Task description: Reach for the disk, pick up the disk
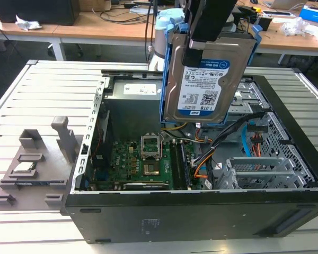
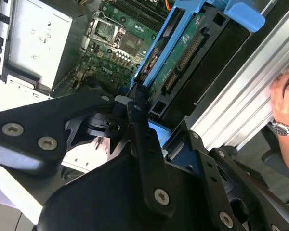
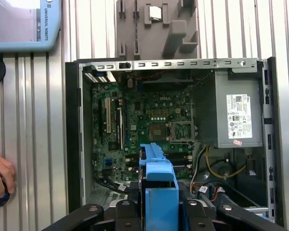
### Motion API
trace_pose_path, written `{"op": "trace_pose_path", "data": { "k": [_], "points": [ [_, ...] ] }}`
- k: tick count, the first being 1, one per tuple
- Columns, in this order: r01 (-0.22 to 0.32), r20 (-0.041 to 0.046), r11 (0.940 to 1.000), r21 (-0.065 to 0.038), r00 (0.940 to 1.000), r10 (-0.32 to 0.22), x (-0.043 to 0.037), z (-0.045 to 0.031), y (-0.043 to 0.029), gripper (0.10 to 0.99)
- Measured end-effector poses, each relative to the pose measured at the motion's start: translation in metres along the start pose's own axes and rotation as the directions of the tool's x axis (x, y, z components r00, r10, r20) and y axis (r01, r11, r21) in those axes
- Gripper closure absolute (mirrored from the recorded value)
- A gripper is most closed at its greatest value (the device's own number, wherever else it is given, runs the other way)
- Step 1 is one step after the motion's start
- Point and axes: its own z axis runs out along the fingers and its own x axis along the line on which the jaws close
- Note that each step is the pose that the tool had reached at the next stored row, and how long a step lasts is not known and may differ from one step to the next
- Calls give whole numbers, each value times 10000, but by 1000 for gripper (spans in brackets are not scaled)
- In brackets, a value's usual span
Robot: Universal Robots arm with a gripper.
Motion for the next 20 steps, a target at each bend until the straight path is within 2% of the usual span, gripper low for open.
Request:
{"op": "trace_pose_path", "data": {
  "k": [7, 12, 14, 20],
  "points": [
    [0, 0, 10000, 1, 10000, 0, 80, 0, -3, 718],
    [0, -1, 10000, 0, 10000, 0, 198, 0, -8, 718],
    [0, 0, 10000, 0, 10000, 0, 274, 1, -12, 718],
    [0, 0, 10000, 0, 10000, 0, 392, 1, -17, 718]
  ]
}}
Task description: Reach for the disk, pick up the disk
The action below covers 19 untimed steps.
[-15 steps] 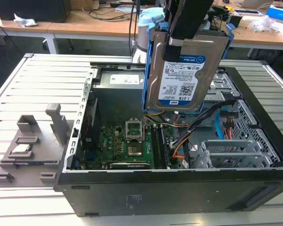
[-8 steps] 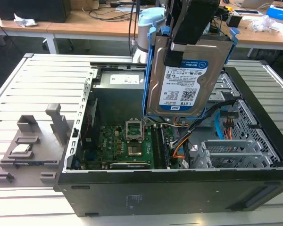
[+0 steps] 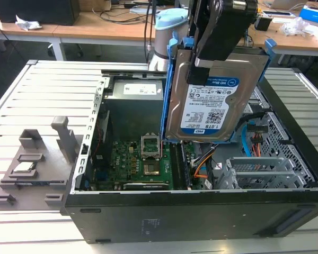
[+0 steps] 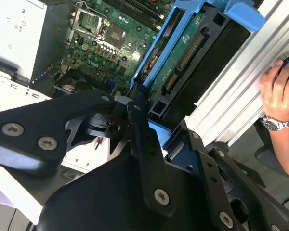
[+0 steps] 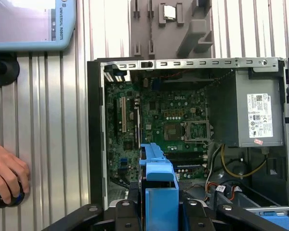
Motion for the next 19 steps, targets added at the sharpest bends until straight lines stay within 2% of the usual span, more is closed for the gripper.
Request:
{"op": "trace_pose_path", "data": {
  "k": [5, 6, 8, 12, 13, 15, 19],
  "points": [
    [0, 0, 10000, 0, 10000, 0, 121, 0, -5, 718],
    [0, 0, 10000, 0, 10000, 0, 201, 0, -9, 718],
    [0, 0, 10000, 0, 10000, 0, 262, 1, -11, 718],
    [-1, 1, 10000, 0, 10000, 1, 283, -1, -46, 718],
    [0, 0, 10000, -1, 10000, 0, 283, -2, -69, 718],
    [0, 0, 10000, -4, 10000, 0, 279, -7, -173, 718],
    [0, 0, 10000, -6, 10000, 0, 276, -12, -255, 718]
  ]
}}
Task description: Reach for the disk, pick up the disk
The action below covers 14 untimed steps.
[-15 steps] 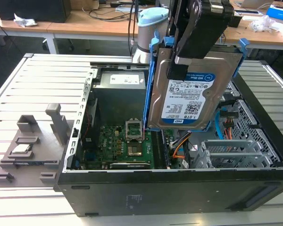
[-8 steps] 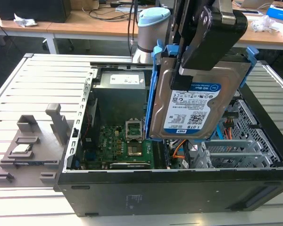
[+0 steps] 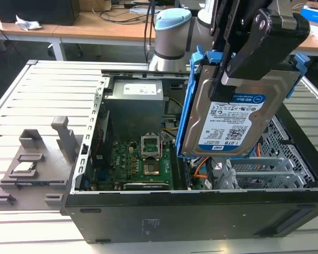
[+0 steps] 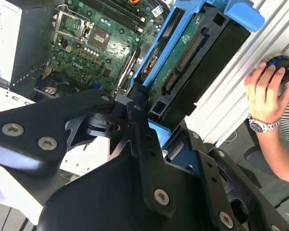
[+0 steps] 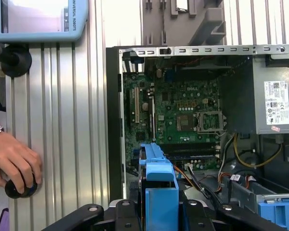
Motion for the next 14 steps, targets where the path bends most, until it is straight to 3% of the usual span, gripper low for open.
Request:
{"op": "trace_pose_path", "data": {
  "k": [14],
  "points": [
    [0, -1, 10000, -7, 10000, 0, -12, -17, -312, 718]
  ]
}}
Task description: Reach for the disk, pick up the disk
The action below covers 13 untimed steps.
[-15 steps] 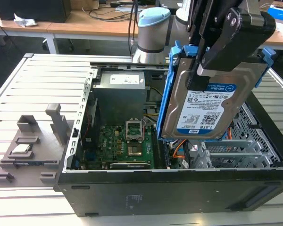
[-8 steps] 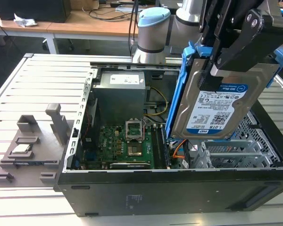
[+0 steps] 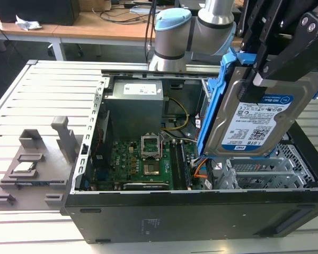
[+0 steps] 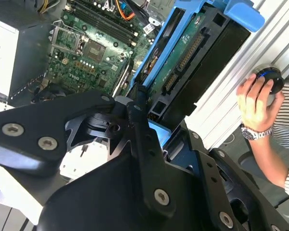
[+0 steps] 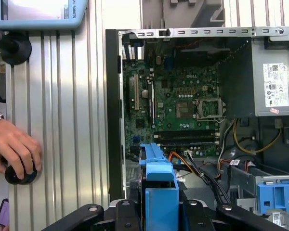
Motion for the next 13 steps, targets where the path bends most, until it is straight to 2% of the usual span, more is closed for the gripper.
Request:
{"op": "trace_pose_path", "data": {
  "k": [3, 7, 13],
  "points": [
    [1, 0, 10000, -1, 10000, -1, -2, -2, -44, 718],
    [0, 0, 10000, -4, 10000, 0, -6, -8, -150, 718],
    [1, 0, 10000, -6, 10000, -1, -10, -13, -242, 718]
  ]
}}
